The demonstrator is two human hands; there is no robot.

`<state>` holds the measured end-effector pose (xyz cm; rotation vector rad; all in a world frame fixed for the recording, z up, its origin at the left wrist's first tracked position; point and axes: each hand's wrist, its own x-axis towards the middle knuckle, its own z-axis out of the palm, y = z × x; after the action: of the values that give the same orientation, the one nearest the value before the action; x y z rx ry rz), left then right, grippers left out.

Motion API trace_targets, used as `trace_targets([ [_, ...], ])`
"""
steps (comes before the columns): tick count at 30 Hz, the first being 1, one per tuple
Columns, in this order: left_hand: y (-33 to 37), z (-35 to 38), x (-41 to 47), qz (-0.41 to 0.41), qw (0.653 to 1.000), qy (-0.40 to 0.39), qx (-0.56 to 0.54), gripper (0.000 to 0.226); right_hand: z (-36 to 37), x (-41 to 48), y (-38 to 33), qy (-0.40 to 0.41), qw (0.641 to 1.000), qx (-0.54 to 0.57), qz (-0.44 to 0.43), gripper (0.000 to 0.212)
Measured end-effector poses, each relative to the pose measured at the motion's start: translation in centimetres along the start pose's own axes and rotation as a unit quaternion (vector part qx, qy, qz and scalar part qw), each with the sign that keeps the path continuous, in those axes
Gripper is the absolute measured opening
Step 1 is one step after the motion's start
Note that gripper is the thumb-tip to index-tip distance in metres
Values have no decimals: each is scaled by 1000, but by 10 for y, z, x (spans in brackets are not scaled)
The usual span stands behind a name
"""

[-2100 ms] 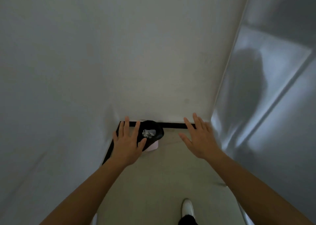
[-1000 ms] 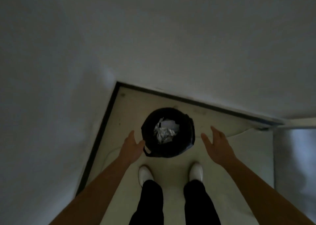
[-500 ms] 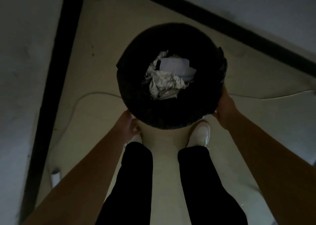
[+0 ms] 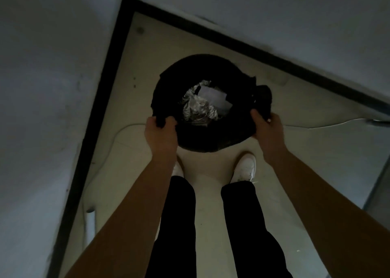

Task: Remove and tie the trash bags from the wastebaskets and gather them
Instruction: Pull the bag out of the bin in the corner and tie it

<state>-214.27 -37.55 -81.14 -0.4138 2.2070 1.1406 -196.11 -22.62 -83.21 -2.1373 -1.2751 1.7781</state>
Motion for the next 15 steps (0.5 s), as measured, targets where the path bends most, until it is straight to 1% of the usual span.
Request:
trace_targets([
  [1, 8, 0, -7, 10, 1000, -27, -3, 19, 2, -5, -2, -24, 999, -27, 6, 49],
  [3, 20, -3, -15, 52, 996, -65, 16, 23, 4, -12, -7, -54, 996, -76, 9, 37],
  [4, 24, -5, -19, 80, 993, -82, 26, 25, 4, -16, -9, -50, 994, -95, -4, 32],
  [6, 29, -10, -25, 143, 981, -115, 56, 27, 5, -23, -13, -34, 990, -125, -48, 37],
  [8, 30, -15, -33, 196, 963, -142, 118, 27, 5, -32, -14, -45, 984, -148, -88, 39],
  [10, 30, -18, -39, 219, 952, -154, 148, 28, 5, -41, -13, -56, 978, -156, -124, 35],
  [11, 29, -21, -40, 212, 956, -145, 143, 29, 4, -47, -11, -50, 977, -153, -141, 34],
  [12, 26, -26, -39, 194, 965, -120, 126, 29, 3, -53, -9, -34, 976, -143, -163, 32],
  [15, 20, -44, -29, 136, 987, -7, 90, 19, -2, -70, -5, 33, 971, -87, -219, 11],
])
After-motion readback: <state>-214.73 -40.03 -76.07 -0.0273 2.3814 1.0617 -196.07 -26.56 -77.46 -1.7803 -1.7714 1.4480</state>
